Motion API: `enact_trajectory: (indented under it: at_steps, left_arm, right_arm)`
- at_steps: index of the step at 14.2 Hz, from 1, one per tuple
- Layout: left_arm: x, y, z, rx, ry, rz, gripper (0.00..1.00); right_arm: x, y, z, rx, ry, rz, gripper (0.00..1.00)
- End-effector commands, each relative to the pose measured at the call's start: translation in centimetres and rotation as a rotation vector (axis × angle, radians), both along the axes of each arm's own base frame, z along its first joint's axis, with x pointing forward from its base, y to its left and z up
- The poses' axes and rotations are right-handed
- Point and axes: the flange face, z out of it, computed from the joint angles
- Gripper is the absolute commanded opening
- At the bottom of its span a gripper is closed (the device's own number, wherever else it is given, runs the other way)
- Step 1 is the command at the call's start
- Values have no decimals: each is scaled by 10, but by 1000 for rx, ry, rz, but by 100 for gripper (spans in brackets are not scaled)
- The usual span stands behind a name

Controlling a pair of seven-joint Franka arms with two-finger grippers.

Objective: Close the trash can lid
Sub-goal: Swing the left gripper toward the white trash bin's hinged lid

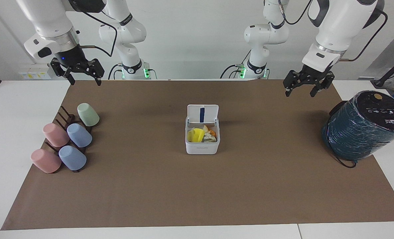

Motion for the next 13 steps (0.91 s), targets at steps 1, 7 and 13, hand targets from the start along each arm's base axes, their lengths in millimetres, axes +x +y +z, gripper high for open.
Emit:
enact_trajectory:
  at_steps: [1, 7, 13]
  left_arm:
    - [-26, -47, -7, 10, -13, 41, 100]
    - [-75, -125, -39, -10, -7, 121, 68]
    - [-107, -189, -68, -85, -10, 228, 0]
  right_arm:
    - [-7, 0, 1, 10, 2, -17, 100]
    - [-7, 0, 1, 10, 2, -17, 100]
    - [-7, 0, 1, 10, 2, -17, 100]
